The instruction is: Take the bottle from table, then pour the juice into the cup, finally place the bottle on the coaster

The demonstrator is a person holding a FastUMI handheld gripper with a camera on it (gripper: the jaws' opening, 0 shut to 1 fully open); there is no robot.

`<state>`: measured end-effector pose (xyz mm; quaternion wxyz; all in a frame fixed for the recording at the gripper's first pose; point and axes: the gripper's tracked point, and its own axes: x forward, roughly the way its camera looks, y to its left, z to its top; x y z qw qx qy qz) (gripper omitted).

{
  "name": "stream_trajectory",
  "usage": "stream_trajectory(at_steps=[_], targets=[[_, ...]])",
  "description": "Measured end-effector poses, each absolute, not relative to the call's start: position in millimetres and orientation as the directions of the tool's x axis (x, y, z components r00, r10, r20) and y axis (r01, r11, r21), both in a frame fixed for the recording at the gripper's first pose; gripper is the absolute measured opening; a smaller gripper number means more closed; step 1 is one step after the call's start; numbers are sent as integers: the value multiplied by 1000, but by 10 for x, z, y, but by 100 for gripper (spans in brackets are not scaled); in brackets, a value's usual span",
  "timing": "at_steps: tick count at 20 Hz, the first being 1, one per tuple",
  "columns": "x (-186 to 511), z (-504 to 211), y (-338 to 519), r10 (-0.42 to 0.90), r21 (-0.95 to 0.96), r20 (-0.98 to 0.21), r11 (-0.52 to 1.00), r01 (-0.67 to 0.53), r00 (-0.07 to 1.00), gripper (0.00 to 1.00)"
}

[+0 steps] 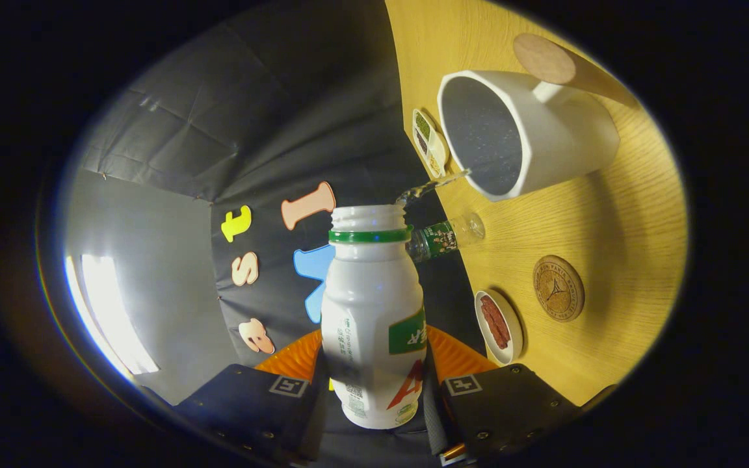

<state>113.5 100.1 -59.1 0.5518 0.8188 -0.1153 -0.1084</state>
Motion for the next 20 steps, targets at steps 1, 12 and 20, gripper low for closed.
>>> stream_trajectory(at_steps=[1,12,20], targets=[[1141,-595,1001,-309,928,-51,-367,-70,950,61],[1138,-564,979,-316,916,-54,-394,-79,947,61],[1117,-507,912,-340,895,-54,-433,-106,939,61]])
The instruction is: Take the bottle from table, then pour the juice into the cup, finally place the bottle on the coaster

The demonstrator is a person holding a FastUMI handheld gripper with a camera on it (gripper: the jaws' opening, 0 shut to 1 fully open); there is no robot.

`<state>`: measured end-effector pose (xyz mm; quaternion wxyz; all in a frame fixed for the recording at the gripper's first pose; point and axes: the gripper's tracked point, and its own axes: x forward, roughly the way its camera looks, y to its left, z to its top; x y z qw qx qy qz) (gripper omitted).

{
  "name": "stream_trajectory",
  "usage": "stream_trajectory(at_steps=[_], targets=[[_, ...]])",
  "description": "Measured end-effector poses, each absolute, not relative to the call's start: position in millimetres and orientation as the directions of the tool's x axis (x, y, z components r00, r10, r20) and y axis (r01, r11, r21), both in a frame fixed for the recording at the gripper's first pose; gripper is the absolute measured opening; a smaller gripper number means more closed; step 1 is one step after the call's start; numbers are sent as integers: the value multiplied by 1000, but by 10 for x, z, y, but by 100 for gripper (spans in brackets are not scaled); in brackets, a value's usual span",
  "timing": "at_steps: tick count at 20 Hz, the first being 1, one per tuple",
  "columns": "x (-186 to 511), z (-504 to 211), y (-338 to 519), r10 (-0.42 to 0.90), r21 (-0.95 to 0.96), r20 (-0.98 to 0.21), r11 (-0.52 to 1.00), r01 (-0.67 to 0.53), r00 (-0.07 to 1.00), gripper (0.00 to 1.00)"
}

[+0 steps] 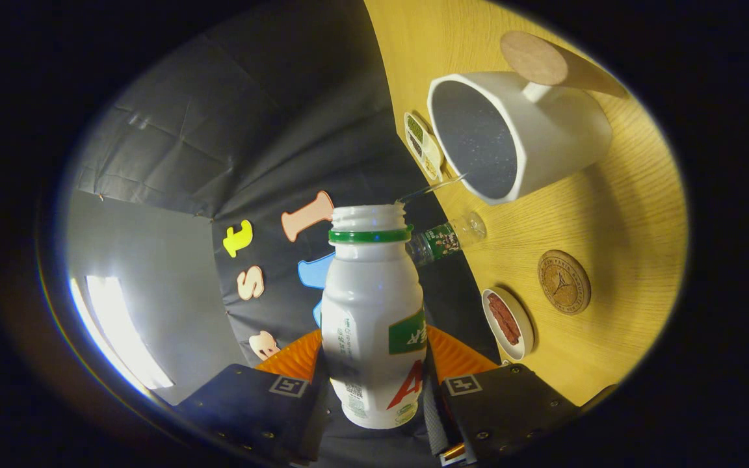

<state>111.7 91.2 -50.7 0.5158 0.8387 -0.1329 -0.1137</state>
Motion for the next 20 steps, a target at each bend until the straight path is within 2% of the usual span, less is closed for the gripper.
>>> stream_trajectory(at_steps=[20], targets=[[1031,-479,741,-389,829,-82,-538,-154,918,61]])
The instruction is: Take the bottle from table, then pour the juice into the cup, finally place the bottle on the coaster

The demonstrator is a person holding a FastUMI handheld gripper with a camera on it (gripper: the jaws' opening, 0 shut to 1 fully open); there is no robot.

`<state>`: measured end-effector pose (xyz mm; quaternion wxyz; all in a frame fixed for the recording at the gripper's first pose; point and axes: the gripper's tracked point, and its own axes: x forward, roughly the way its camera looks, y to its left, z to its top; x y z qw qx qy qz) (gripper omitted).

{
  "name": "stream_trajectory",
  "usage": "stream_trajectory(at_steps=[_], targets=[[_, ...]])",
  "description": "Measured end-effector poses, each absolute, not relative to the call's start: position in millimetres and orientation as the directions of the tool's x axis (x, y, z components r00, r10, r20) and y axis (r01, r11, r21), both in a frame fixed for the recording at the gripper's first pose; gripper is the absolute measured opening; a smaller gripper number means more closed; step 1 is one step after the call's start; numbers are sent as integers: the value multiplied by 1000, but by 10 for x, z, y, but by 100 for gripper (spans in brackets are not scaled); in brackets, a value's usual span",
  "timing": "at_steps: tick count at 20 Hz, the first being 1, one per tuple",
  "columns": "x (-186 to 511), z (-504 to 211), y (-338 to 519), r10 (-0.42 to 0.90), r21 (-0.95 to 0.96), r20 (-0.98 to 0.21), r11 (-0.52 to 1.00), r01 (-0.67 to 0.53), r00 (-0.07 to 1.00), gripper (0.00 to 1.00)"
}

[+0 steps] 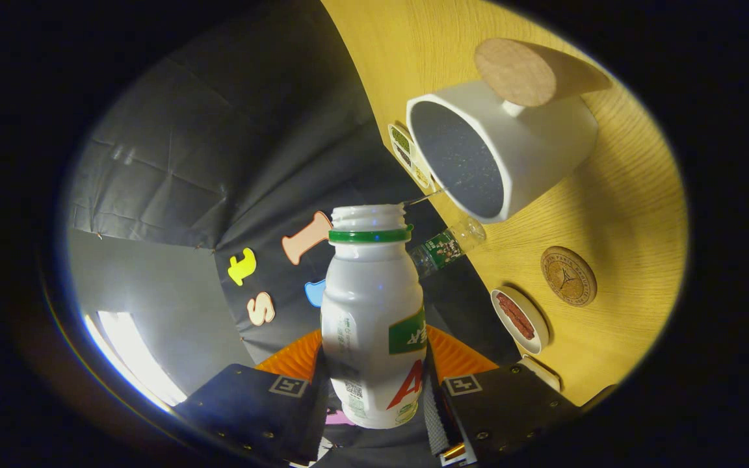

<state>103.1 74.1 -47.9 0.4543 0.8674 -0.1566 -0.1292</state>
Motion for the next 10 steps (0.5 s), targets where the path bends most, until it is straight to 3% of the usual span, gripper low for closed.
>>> stream_trajectory(at_steps=[10], targets=[[1008,-520,644,-406,792,-103,-585,-172,908,61]])
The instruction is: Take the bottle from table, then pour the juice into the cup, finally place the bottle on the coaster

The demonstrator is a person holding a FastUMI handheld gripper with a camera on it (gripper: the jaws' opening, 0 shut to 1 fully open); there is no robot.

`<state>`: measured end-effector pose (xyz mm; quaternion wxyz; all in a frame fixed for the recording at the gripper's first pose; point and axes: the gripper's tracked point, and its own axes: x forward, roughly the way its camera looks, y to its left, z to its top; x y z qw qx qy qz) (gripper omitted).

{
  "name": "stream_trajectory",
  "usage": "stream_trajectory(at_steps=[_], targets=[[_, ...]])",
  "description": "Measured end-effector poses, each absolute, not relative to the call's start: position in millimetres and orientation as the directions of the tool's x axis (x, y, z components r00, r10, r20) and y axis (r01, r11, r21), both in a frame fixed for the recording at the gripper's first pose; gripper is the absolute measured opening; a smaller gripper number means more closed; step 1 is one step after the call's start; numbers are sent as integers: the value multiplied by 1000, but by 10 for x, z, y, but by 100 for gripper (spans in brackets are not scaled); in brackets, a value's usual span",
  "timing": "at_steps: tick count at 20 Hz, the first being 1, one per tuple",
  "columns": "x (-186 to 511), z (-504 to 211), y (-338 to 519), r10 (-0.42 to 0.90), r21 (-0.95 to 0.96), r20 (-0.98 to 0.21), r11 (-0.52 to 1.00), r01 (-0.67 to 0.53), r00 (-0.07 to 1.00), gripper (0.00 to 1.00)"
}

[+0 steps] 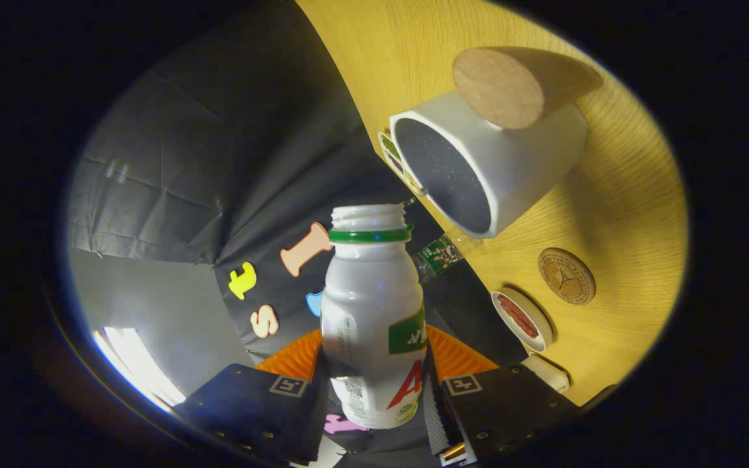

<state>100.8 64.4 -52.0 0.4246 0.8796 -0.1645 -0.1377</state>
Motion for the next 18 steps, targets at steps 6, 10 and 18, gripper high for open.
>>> stream_trajectory(at_steps=[6,10,18], targets=[[1023,-576,610,-407,773,-113,-609,-177,907,61],[999,-586,592,-412,766,-114,-615,-184,904,61],[995,-595,569,-419,753,-123,-630,-191,900,61]])
